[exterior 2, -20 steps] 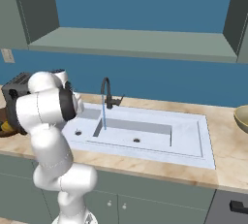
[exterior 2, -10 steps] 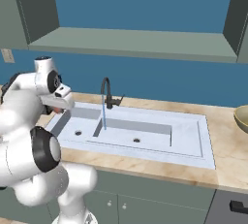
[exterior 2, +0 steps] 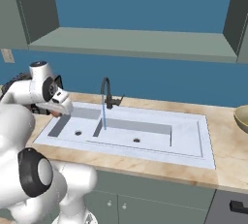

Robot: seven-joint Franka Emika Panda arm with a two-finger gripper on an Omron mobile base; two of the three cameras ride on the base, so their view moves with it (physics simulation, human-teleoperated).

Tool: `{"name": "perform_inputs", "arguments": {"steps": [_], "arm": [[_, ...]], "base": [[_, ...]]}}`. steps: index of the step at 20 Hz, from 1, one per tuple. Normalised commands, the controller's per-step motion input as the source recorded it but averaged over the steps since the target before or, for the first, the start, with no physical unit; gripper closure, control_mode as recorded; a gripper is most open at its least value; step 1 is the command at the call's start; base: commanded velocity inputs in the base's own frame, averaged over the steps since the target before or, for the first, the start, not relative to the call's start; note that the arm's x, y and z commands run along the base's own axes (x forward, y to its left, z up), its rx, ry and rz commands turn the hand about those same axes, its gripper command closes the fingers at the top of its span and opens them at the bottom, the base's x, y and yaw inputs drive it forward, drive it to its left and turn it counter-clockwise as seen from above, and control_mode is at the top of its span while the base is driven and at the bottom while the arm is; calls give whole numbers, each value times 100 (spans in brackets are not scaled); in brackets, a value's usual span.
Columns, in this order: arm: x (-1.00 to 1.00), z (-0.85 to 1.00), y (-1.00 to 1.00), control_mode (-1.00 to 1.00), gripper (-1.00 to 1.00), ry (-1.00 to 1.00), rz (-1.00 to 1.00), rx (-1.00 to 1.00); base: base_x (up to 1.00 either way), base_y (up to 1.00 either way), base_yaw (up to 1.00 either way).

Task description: Pick the squashs from the sink and place them in one bowl. Place the mushroom in the other bowl. Then turn off the sink faucet.

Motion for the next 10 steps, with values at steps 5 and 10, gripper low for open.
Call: {"name": "perform_inputs", "arguments": {"steps": [5, 10], "arm": [[-72, 0, -26, -100, 100, 0, -2, 0], [-5, 9, -8, -100, 100, -3, -1, 0]], "base": [[0, 0, 0], [0, 0, 0]]}}
